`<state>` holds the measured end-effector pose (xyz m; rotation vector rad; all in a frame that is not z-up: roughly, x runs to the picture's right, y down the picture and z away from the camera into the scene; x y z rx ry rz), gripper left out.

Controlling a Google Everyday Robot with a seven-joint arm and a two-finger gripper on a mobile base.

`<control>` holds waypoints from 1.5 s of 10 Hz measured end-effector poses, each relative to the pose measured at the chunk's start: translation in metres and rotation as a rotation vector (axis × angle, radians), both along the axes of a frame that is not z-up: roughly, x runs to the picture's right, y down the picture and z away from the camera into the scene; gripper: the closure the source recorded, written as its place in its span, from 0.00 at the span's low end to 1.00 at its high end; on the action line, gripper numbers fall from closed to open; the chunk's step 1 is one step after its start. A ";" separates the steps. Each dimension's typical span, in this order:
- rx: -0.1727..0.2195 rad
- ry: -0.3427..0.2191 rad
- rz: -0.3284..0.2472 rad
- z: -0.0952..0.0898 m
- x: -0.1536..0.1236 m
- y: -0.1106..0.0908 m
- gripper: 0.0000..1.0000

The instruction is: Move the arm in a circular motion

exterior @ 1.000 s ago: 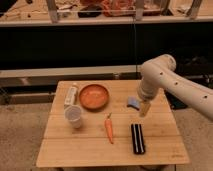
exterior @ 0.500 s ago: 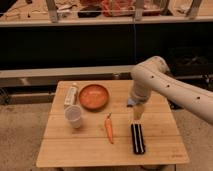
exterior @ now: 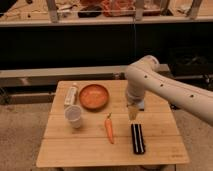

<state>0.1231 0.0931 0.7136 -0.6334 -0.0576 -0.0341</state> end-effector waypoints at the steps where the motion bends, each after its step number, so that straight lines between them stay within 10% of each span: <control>1: -0.004 -0.005 -0.005 0.005 -0.008 -0.005 0.20; 15: -0.059 0.014 -0.101 0.016 -0.015 -0.017 0.20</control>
